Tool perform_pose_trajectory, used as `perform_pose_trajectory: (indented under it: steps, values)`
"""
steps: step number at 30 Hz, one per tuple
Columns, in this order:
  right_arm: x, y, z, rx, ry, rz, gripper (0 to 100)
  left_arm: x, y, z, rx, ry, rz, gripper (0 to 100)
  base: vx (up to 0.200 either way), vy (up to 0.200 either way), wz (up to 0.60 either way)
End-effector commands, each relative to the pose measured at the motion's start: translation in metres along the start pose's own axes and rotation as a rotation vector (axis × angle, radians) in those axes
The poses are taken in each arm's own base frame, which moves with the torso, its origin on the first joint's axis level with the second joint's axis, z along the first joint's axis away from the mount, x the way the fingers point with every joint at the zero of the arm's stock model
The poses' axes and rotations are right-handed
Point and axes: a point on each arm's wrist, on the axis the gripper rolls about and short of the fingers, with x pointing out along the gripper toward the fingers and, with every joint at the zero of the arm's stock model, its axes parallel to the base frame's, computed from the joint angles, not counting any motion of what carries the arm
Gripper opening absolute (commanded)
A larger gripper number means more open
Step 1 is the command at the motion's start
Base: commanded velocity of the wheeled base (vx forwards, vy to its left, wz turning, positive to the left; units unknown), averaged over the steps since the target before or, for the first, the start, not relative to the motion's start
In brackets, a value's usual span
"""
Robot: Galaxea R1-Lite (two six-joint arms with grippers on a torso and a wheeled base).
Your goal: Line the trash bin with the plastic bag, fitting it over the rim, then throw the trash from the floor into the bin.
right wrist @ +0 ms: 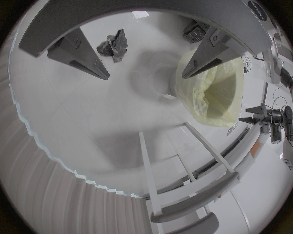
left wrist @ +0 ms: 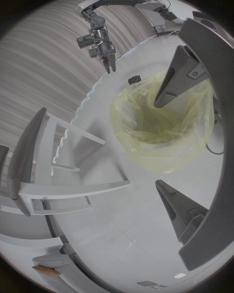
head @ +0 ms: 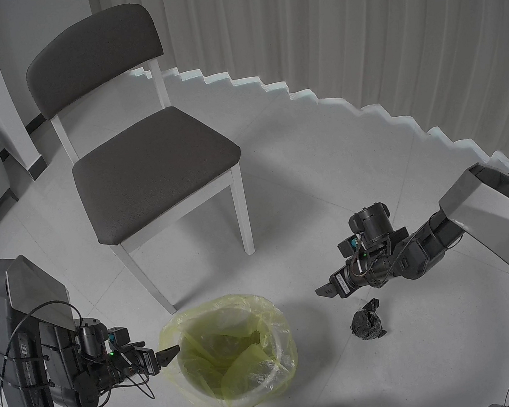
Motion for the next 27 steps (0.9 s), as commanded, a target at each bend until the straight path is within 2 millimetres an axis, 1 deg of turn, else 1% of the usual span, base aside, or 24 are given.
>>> perform_pose_trajectory:
  steps: [1, 5, 8, 9, 12, 15, 16, 17, 18, 19, 20, 24, 27]
  values:
    - [-0.003, -0.016, -0.009, 0.024, 0.021, -0.022, 100, -0.014, -0.002, 0.012, 0.008, -0.056, 0.006, 100, -0.200, 0.000, 0.00]
    - [-0.002, -0.022, -0.014, 0.036, 0.025, -0.033, 100, -0.016, -0.003, 0.016, 0.016, -0.074, 0.004, 100, -0.200, 0.000, 0.00]
    - [-0.002, -0.033, -0.015, 0.043, 0.023, -0.048, 100, -0.018, -0.005, 0.020, 0.024, -0.090, 0.001, 100, -0.200, 0.000, 0.00]
    - [-0.002, -0.033, -0.015, 0.043, 0.023, -0.049, 100, -0.018, -0.005, 0.020, 0.024, -0.090, 0.001, 100, 0.000, 0.000, 0.00]
    - [0.005, -0.046, -0.018, 0.041, 0.029, -0.067, 100, -0.019, -0.006, 0.020, 0.027, -0.093, -0.002, 100, 0.000, 0.000, 0.00]
    - [0.015, -0.056, -0.021, 0.045, 0.035, -0.086, 100, -0.019, -0.007, 0.020, 0.026, -0.089, -0.002, 100, 0.000, 0.000, 0.00]
    - [0.025, -0.066, -0.023, 0.057, 0.035, -0.107, 100, -0.020, -0.007, 0.020, 0.026, -0.089, -0.002, 100, 0.000, 0.000, 0.00]
    - [0.030, -0.072, -0.025, 0.065, 0.036, -0.115, 100, -0.020, -0.007, 0.020, 0.026, -0.089, -0.002, 100, 0.000, 0.000, 0.00]
    - [0.036, -0.077, -0.026, 0.074, 0.034, -0.122, 100, -0.020, -0.007, 0.020, 0.026, -0.089, -0.002, 100, 0.000, 0.000, 0.00]
    - [0.037, -0.078, -0.026, 0.076, 0.033, -0.124, 100, -0.020, -0.007, 0.020, 0.026, -0.089, -0.002, 100, 0.000, 0.000, 0.00]
    - [0.045, -0.086, -0.030, 0.085, 0.037, -0.139, 100, -0.020, -0.007, 0.020, 0.026, -0.089, -0.002, 100, 0.000, 0.000, 0.00]
    - [0.065, -0.103, -0.035, 0.097, 0.036, -0.181, 100, -0.021, -0.007, 0.018, 0.024, -0.082, -0.001, 100, 0.000, 0.000, 0.00]
    - [0.069, -0.110, -0.029, 0.103, 0.030, -0.187, 100, -0.022, -0.008, 0.017, 0.022, -0.074, -0.001, 100, 0.000, 0.000, 0.00]
